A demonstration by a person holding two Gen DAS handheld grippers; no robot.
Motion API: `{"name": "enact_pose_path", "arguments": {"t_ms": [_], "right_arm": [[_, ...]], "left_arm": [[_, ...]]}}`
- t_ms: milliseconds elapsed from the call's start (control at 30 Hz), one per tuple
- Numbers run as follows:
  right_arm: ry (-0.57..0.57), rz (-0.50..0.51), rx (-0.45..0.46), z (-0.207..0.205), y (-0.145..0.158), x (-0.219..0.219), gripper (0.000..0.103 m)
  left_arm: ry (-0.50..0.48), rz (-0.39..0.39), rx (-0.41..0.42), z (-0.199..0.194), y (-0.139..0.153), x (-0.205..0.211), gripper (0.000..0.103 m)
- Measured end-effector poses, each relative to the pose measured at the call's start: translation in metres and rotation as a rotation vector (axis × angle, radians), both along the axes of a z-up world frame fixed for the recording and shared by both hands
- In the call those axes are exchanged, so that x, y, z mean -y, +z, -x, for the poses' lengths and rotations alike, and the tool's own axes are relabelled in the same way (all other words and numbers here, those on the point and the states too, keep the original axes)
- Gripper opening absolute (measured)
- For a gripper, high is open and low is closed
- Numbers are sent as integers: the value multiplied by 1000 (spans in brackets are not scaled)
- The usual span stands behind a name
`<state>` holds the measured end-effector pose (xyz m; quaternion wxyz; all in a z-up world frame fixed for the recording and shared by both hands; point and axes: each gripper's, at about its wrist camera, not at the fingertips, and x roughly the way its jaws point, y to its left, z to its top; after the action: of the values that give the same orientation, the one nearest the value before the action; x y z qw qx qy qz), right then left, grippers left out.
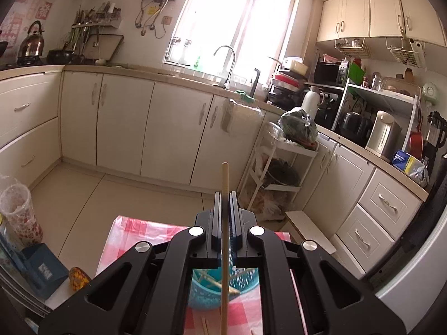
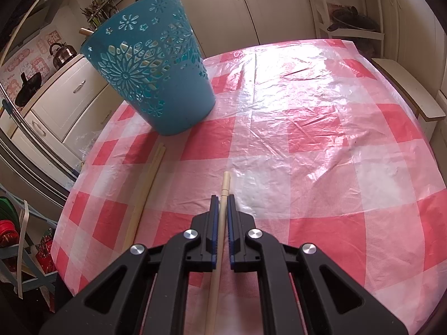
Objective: Organize utensils
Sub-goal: 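Lift the chopstick over the teal basket and open the left gripper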
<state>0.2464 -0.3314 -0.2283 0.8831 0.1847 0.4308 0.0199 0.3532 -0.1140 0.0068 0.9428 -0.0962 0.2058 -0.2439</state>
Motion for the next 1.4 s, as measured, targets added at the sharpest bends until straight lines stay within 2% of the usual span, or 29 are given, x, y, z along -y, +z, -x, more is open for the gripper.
{"name": "enact_pose_path", "arguments": {"t_ms": [200, 467, 600, 767, 1100, 1167, 1200, 1233, 1267, 1400], "right_arm": [[-3, -32, 2, 1, -1, 5, 6], [-6, -67, 5, 2, -2, 10, 6], [-7, -75, 6, 2, -2, 10, 6], [-7, -83, 8, 2, -3, 11, 7], [-6, -88, 9, 2, -4, 11, 7], [-6, -90, 9, 2, -4, 12, 7], [-6, -90, 9, 2, -4, 11, 7], [-6, -91, 9, 2, -3, 11, 7], [-6, -92, 10, 2, -3, 12, 7], [-6, -98, 9, 2, -4, 12, 7]], "left_arm": [[68, 23, 56, -38, -2, 26, 5], [167, 75, 65, -69, -33, 31, 5], [181, 76, 72, -73, -48, 32, 5], [180, 56, 64, -75, -65, 39, 5], [112, -88, 26, -52, -98, 55, 6], [106, -117, 13, -44, -102, 53, 16], [112, -127, 13, -37, -103, 48, 32], [124, -132, 17, -31, -103, 44, 41], [150, -136, 27, -21, -102, 36, 56], [221, -146, 43, 17, -103, -2, 79]]}}
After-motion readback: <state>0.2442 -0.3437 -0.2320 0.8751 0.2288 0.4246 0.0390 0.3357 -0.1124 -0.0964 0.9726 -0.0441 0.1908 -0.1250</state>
